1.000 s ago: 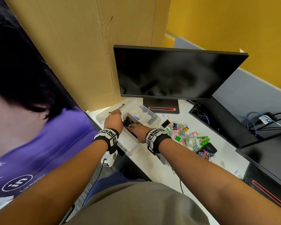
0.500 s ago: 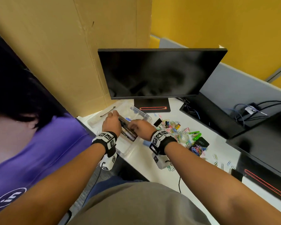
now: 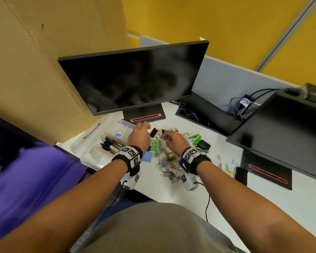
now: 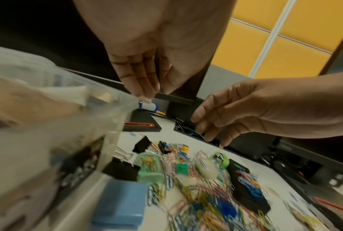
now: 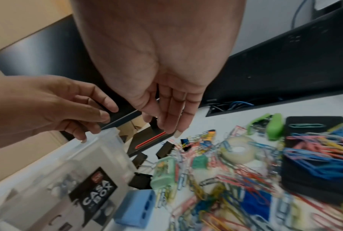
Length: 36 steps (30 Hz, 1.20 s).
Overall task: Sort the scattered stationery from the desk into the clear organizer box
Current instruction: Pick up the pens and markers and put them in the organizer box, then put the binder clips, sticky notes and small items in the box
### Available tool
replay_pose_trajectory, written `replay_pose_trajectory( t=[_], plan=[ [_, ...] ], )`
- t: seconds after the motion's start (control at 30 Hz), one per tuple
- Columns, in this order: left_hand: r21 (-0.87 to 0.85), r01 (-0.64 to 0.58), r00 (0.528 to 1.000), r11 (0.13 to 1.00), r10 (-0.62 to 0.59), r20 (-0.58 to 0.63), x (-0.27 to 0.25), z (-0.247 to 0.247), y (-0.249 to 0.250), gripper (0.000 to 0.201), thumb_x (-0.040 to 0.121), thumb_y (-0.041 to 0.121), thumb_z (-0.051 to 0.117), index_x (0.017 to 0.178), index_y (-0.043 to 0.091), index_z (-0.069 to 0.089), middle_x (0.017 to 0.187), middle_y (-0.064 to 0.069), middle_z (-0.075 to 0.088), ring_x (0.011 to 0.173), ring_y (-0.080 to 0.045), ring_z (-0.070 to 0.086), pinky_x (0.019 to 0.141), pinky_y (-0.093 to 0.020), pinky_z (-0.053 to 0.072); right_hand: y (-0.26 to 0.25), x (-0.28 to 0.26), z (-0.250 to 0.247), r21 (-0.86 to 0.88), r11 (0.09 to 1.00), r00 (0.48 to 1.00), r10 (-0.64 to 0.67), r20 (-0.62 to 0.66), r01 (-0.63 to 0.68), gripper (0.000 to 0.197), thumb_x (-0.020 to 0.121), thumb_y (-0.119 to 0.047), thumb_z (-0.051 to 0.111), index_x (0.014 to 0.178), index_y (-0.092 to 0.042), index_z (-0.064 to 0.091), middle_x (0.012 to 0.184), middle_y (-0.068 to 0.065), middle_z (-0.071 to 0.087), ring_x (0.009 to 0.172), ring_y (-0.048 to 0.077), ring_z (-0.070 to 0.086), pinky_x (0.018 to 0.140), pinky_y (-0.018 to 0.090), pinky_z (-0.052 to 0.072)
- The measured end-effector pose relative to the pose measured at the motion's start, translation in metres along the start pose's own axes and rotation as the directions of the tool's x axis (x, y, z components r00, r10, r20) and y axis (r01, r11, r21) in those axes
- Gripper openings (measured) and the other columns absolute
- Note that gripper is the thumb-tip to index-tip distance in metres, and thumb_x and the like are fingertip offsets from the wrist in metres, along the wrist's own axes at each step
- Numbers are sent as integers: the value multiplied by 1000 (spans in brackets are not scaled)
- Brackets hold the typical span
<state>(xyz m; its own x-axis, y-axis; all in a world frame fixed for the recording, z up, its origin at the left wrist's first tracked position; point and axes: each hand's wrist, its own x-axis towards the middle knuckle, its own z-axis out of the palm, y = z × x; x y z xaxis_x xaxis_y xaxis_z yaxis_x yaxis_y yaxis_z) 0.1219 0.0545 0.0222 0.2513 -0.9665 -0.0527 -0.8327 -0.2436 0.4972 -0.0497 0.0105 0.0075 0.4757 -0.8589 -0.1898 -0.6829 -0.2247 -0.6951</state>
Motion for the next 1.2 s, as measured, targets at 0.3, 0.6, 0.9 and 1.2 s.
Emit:
replay_pose_trajectory(
  t=[0.3, 0.6, 0.9, 1.2],
  plan=[
    [345, -85, 952, 935, -27, 306, -14, 55, 7, 39, 92, 7, 48, 130, 11, 46, 126, -16, 49, 110, -36, 57, 92, -43, 49, 74, -30, -7, -135, 962, 970, 242, 8, -239, 20, 88, -6, 54, 99, -18, 66, 104, 8, 68, 92, 26, 62, 74, 27, 45],
    [530, -85, 899, 844, -164, 405, -30, 83, -18, 58, 86, 6, 57, 141, 12, 37, 144, -14, 30, 125, -35, 43, 98, -44, 44, 81, -12, 14, -249, 956, 980, 181, 78, -157, 29, 92, -15, 54, 120, -20, 59, 122, 7, 55, 104, 30, 60, 86, 39, 51],
    [542, -111, 867, 833, -185, 462, -30, 89, -27, 55, 87, 7, 58, 138, 12, 37, 139, -14, 37, 123, -32, 46, 87, -41, 48, 42, 35, 45, -369, 927, 975, 14, 224, 71, 41, 87, -4, 59, 127, -11, 49, 126, 11, 45, 102, 34, 61, 73, 39, 50],
    [372, 17, 826, 928, -223, 517, -21, 78, -31, 51, 89, 33, 56, 133, 9, 44, 129, -13, 54, 110, -31, 59, 89, -39, 52, 43, 57, 69, -413, 889, 951, -73, 299, 198, 51, 80, 8, 58, 127, -10, 48, 124, 11, 46, 100, 33, 61, 62, 35, 43]
  ],
)
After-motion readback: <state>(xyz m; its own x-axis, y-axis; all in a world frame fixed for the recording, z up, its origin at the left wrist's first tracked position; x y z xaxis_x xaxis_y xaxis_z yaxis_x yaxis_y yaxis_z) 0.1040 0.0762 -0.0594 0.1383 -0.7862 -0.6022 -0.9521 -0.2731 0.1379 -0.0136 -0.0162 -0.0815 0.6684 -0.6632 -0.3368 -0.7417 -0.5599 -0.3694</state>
